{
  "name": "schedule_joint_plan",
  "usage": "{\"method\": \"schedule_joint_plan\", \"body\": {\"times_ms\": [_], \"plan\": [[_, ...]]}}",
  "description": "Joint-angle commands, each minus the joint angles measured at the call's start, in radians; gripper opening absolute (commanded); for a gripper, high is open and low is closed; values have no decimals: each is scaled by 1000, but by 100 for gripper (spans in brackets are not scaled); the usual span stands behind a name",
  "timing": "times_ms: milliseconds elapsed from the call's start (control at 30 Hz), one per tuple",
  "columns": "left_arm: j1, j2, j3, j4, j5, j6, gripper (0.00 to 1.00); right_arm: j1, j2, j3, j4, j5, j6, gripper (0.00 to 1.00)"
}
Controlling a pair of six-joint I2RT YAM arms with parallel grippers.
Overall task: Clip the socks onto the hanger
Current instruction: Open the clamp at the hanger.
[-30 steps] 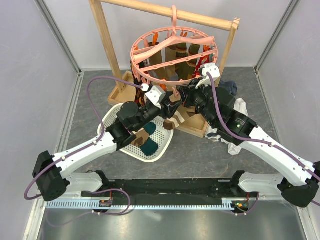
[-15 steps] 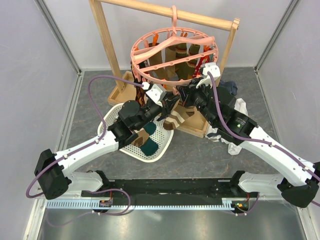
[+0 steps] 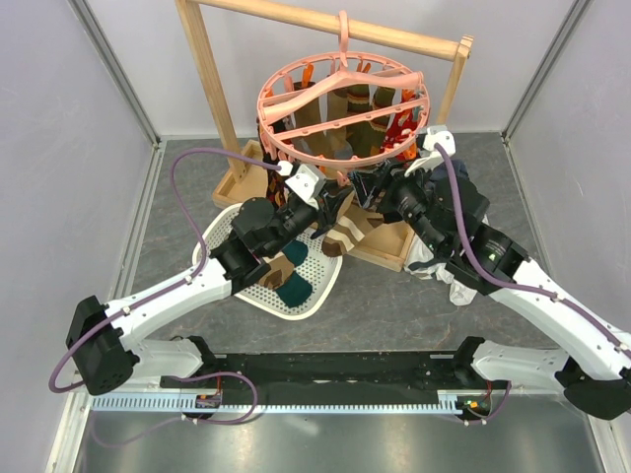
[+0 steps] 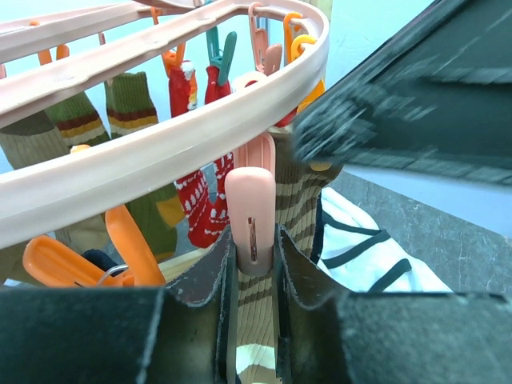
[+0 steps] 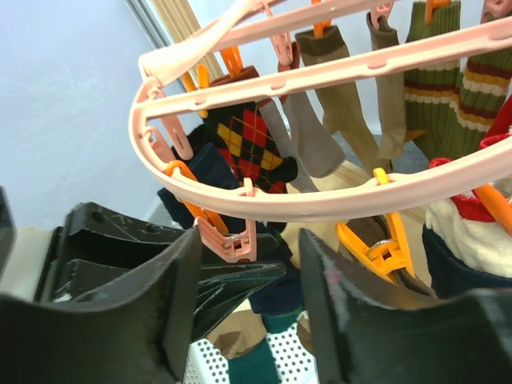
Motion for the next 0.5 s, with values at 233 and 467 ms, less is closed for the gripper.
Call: {"method": "schedule_joint_plan", "body": {"times_ms": [233, 467], "plan": [[1, -38, 33, -40, -38, -27, 2, 3, 26, 12, 3, -75, -2, 73], [-2, -41, 41, -61, -32, -38, 2, 3, 61, 8, 32, -102, -11, 72]]}}
